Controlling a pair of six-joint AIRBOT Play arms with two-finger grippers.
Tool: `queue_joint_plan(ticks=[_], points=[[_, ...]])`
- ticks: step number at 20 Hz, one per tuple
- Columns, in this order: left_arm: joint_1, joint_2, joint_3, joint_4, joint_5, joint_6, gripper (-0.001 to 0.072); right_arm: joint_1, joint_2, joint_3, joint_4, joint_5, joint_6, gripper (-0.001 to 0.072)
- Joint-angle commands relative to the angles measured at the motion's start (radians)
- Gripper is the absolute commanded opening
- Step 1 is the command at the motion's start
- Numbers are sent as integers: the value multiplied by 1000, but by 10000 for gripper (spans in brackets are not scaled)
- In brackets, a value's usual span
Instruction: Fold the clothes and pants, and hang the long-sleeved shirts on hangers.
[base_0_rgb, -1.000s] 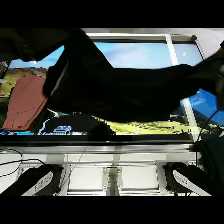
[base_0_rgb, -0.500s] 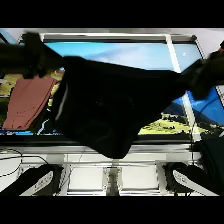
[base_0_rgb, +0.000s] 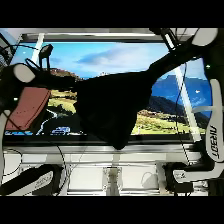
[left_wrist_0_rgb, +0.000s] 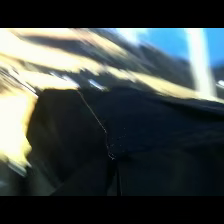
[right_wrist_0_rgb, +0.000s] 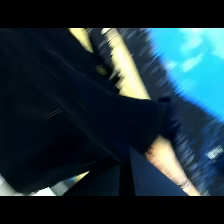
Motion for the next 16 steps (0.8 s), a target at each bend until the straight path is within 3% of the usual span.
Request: queue_joint_plan(ticks=[1,4,10,16], points=[[2,-47,-32,227,228,113,34,0,-44,-2,-80,-103,0,6],[2,-67,-33,230,199,312,34,31,-40,-29,-41,27,-2,7],[21,-8,-34,227,-29,637,34,206,76,-340,-25,-8,18,7],[57,94,-203,208,-297,675,34,288,178,-655,20,-42,71,7]])
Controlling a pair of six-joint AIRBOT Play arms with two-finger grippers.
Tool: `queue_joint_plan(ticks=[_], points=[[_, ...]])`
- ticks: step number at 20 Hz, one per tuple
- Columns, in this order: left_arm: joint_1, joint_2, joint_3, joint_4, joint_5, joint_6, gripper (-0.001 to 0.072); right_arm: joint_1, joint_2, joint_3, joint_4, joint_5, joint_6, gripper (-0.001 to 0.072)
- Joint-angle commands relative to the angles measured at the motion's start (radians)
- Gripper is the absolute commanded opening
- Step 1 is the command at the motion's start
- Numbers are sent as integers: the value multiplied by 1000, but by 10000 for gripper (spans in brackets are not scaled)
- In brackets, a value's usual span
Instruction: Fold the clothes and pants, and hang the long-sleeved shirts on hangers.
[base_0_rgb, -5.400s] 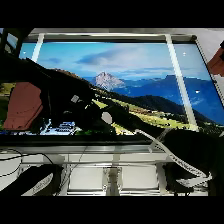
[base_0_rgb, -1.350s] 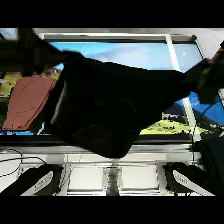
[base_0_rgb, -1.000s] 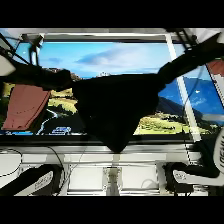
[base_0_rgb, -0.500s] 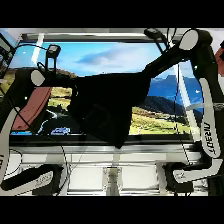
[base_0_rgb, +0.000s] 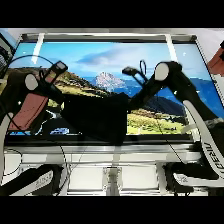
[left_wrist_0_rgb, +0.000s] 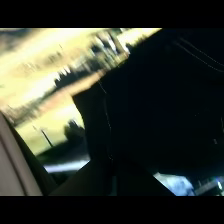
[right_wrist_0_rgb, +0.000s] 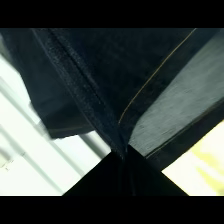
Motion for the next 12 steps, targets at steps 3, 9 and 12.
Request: queue_joint_plan(ticks=[3,9,12], points=[[13,92,-185,4,-181,45,35,79,54,-230,48,-45,44,8],[11,114,-229,-32,-267,39,40,127,56,-362,161,-63,50,11],[12,119,-229,-64,-348,39,166,142,56,-367,194,-53,50,28]])
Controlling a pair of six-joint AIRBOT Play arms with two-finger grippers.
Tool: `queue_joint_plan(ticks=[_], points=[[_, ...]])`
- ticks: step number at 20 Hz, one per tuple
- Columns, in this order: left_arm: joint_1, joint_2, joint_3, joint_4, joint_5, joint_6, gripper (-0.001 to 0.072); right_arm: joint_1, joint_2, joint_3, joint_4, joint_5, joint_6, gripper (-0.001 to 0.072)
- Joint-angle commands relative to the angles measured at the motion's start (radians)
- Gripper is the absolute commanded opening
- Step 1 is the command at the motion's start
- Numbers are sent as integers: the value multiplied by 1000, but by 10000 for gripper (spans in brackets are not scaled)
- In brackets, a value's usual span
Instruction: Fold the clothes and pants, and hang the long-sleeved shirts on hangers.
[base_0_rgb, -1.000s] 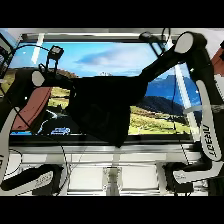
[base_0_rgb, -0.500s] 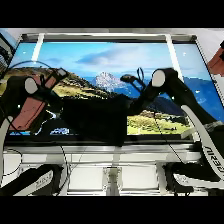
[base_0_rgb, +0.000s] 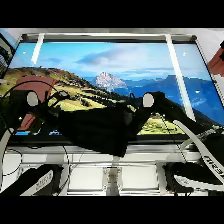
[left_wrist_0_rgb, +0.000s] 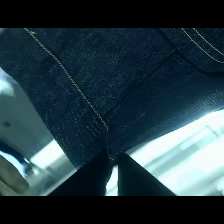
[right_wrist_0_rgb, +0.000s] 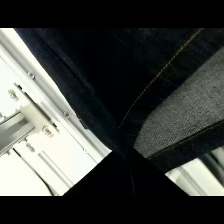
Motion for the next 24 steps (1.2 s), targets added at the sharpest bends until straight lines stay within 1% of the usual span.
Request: queue_joint_plan(ticks=[1,2,3,4,5,6,7,8,9,10,11,12,13,14,16,17,19,21,24], points=[[-1,14,-8,-108,-101,1,167,17,1,-23,96,-14,3,65],[-2,21,-8,-114,-122,1,168,17,1,-23,114,3,3,173],[-1,29,-8,-113,-146,1,177,17,1,-23,134,28,2,201],[-1,39,-8,-113,-150,1,179,17,2,-23,152,51,2,202],[-1,50,-8,-113,-153,1,179,17,2,-23,173,83,2,219],[-1,60,-8,-113,-153,1,179,17,2,-23,195,116,2,326],[-1,70,-8,-106,-153,1,179,17,3,-23,209,142,1,374],[-1,80,-8,-93,-152,1,179,16,11,-23,208,149,-8,400],[0,89,-8,-83,-148,0,179,4,24,-17,198,146,-29,405],[2,99,-8,-83,-135,-5,179,-14,40,-1,176,142,-43,452],[5,108,-8,-84,-114,-26,179,-45,60,24,137,119,-44,567],[10,113,-8,-84,-100,-46,179,-85,76,51,99,89,-52,612],[17,116,-8,-87,-92,-76,186,-142,87,77,71,50,-68,625],[26,117,-8,-88,-83,-118,271,-201,88,93,59,5,-74,677],[47,117,-8,-89,-48,-223,450,-332,68,91,61,-105,-102,687],[57,117,-8,-89,-28,-272,490,-394,39,91,79,-136,-116,691],[70,117,-8,-113,3,-337,503,-490,-48,92,150,-156,-149,695],[69,117,-8,-165,22,-341,504,-532,-148,92,208,-157,-174,695],[69,117,-8,-267,29,-341,504,-512,-284,92,279,-159,-209,695]])
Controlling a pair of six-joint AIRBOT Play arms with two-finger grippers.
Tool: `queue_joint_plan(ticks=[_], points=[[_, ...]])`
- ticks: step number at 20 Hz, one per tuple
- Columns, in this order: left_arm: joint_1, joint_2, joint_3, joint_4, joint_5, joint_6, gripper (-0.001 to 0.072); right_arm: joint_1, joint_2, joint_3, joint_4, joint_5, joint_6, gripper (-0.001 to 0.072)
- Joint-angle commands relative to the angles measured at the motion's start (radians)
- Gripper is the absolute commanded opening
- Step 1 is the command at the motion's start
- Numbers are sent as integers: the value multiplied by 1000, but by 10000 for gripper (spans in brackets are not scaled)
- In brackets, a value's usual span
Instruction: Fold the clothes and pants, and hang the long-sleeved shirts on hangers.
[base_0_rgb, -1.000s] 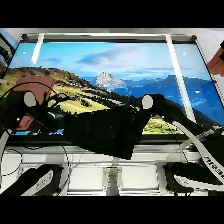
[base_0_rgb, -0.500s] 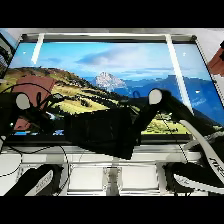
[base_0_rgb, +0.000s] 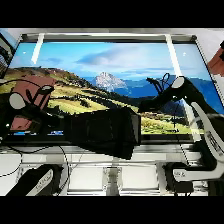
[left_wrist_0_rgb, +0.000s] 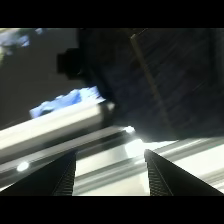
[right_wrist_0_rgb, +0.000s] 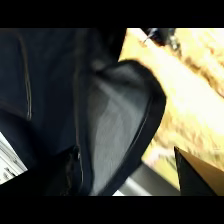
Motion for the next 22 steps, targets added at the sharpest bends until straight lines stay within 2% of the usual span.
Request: queue_joint_plan(ticks=[1,3,8,10,11,12,13,14,15,18,22], points=[[4,1,0,-120,24,-32,504,-5,-147,2,106,-18,-61,695],[4,1,0,-162,24,-56,510,37,-202,2,140,-16,-74,695],[4,1,0,-184,24,-56,510,142,-229,2,180,-19,-95,690],[4,1,0,-184,24,-56,511,190,-231,2,185,-43,-95,659],[4,1,0,-184,24,-56,511,214,-232,2,186,-63,-93,611],[4,1,0,-184,24,-56,511,239,-232,3,187,-83,-87,501],[4,1,0,-184,24,-56,510,258,-232,6,187,-95,-87,316],[4,1,0,-184,24,-56,510,269,-232,17,187,-99,-87,67],[4,1,0,-180,25,-56,511,269,-231,37,186,-98,-75,12],[4,1,0,-181,33,-56,510,205,-222,145,98,-72,19,12],[4,1,0,-181,31,-56,509,-16,-221,320,-188,49,159,12]])
